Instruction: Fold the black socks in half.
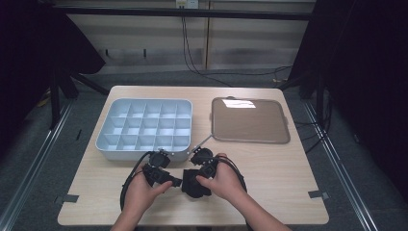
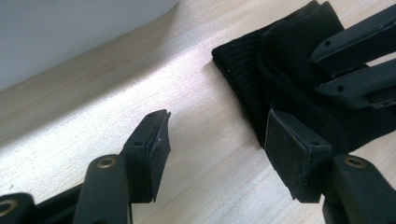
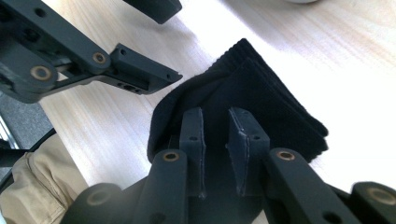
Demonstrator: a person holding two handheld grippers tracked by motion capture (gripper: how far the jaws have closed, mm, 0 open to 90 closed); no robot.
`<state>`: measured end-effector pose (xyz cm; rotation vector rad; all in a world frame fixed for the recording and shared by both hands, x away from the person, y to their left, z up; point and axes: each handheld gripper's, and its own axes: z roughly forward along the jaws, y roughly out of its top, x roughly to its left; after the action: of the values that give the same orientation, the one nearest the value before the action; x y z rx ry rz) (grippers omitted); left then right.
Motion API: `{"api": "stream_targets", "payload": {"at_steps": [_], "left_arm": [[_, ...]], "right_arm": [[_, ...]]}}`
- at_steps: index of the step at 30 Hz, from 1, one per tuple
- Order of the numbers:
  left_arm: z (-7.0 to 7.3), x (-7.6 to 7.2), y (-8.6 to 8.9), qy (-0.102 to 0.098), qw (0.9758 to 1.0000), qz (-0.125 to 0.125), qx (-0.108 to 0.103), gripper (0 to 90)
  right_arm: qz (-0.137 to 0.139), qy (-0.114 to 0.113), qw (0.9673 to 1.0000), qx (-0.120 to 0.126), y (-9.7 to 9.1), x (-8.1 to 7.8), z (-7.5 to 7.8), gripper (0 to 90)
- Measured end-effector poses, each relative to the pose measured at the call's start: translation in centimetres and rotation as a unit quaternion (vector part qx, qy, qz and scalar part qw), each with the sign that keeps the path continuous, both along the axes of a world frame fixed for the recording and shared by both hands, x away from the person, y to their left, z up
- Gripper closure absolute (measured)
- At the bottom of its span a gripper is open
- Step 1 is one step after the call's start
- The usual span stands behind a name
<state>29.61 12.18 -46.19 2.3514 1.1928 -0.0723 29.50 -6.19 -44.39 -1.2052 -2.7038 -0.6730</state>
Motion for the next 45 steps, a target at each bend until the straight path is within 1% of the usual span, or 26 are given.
{"api": "stream_targets", "payload": {"at_steps": [7, 9, 15, 17, 18, 19, 20, 21, 22, 23, 24, 25, 26, 27, 30, 31, 32, 33, 35, 36, 38, 39, 40, 41, 44, 45], "left_arm": [[0.2, 0.0, -0.2, -0.001, 1.0, 0.002, -0.007, 38.9], [0.2, 0.0, -0.2, -0.001, 1.0, 0.002, -0.009, 38.4], [0.3, 0.0, -0.3, -0.003, 0.9999, 0.002, -0.014, 35.2], [0.4, -0.1, -0.3, -0.002, 0.9998, 0.0, -0.022, 33.7], [0.4, -0.1, -0.3, -0.002, 0.9998, 0.0, -0.022, 32.8], [0.5, -0.2, -0.4, -0.003, 0.9996, 0.001, -0.028, 31.8], [0.5, -0.2, -0.4, -0.003, 0.9996, 0.001, -0.028, 30.3], [0.6, -0.2, -0.4, -0.002, 0.9993, 0.001, -0.038, 29.2], [0.6, -0.2, -0.4, -0.002, 0.9993, 0.001, -0.038, 28.5], [0.7, -0.2, -0.5, -0.002, 0.999, -0.005, -0.044, 27.7], [0.7, -0.2, -0.5, -0.002, 0.999, -0.005, -0.044, 26.9], [0.7, -0.3, -0.8, -0.002, 0.9987, 0.002, -0.051, 26.5], [0.8, -0.3, -0.8, -0.001, 0.9986, -0.003, -0.052, 26.3], [0.8, -0.3, -1.0, 0.002, 0.9983, 0.001, -0.059, 26.0], [0.8, -0.3, -1.3, 0.002, 0.9981, -0.001, -0.062, 25.0], [0.6, -0.4, -1.6, 0.007, 0.998, 0.003, -0.063, 24.8], [0.6, -0.4, -1.6, 0.007, 0.998, 0.003, -0.063, 24.6], [0.4, -0.4, -2.0, 0.006, 0.9983, -0.001, -0.057, 24.5], [0.2, -0.5, -2.1, 0.007, 0.9984, 0.0, -0.056, 24.3], [-0.1, -0.5, -2.5, 0.005, 0.9987, 0.004, -0.05, 23.8], [-0.3, -0.5, -2.5, 0.004, 0.9989, 0.002, -0.047, 23.5], [-0.4, -0.5, -2.6, 0.006, 0.9991, 0.0, -0.041, 23.5], [-0.6, -0.6, -2.7, 0.007, 0.9993, -0.001, -0.037, 23.5], [-0.9, -0.6, -2.9, 0.006, 0.9994, 0.003, -0.035, 23.4], [-1.1, -0.7, -3.0, 0.006, 0.9995, 0.002, -0.03, 23.3], [-1.1, -0.7, -3.0, 0.006, 0.9996, 0.002, -0.028, 23.3]], "right_arm": [[-0.008, -0.01, 0.9999, -0.001, -0.4, 0.4, 0.8, 75.5], [-0.011, -0.009, 0.9999, -0.001, -0.5, 0.6, 1.0, 75.7], [-0.016, -0.014, 0.9998, -0.002, -0.3, 0.9, 1.1, 75.9], [-0.02, -0.013, 0.9997, -0.007, -0.1, 1.4, 0.8, 76.7], [-0.02, -0.013, 0.9997, -0.007, -0.1, 1.4, 0.8, 76.7], [-0.025, -0.006, 0.9997, -0.007, 0.0, 1.8, 0.3, 76.9], [-0.025, -0.006, 0.9997, -0.007, 0.0, 1.8, 0.3, 76.9], [-0.023, -0.001, 0.9997, -0.008, 0.1, 2.0, -0.2, 77.1], [-0.023, -0.001, 0.9997, -0.008, 0.1, 2.0, -0.2, 77.1], [-0.026, 0.001, 0.9996, -0.009, 0.2, 2.1, -0.7, 77.3], [-0.026, 0.001, 0.9996, -0.009, 0.2, 2.1, -0.7, 77.3], [-0.031, 0.003, 0.9995, -0.005, 0.3, 2.2, -1.0, 77.6], [-0.033, 0.006, 0.9994, -0.004, 0.3, 2.2, -1.0, 77.6], [-0.032, 0.004, 0.9995, -0.004, 0.3, 2.2, -1.0, 77.6], [-0.032, 0.003, 0.9995, -0.005, 0.3, 2.2, -1.0, 77.7], [-0.034, -0.002, 0.9994, -0.006, 0.4, 2.2, -1.0, 77.6], [-0.034, -0.002, 0.9994, -0.007, 0.4, 2.2, -1.0, 77.5], [-0.036, -0.003, 0.9993, -0.006, 0.4, 2.1, -1.0, 77.3], [-0.036, -0.005, 0.9993, -0.005, 0.4, 2.1, -1.0, 77.0], [-0.037, -0.005, 0.9993, -0.005, 0.4, 2.1, -0.9, 76.4], [-0.038, -0.007, 0.9992, -0.006, 0.4, 2.0, -0.9, 75.9], [-0.038, -0.008, 0.9992, -0.005, 0.5, 2.0, -0.7, 73.1], [-0.038, -0.008, 0.9992, -0.005, 0.5, 2.0, -0.7, 73.1], [-0.038, -0.016, 0.9992, -0.004, 0.4, 1.9, -0.4, 71.8], [-0.044, -0.021, 0.9988, 0.003, -0.1, 1.9, 0.4, 70.8], [-0.044, -0.029, 0.9986, 0.002, -0.3, 1.9, 0.8, 71.5]]}}
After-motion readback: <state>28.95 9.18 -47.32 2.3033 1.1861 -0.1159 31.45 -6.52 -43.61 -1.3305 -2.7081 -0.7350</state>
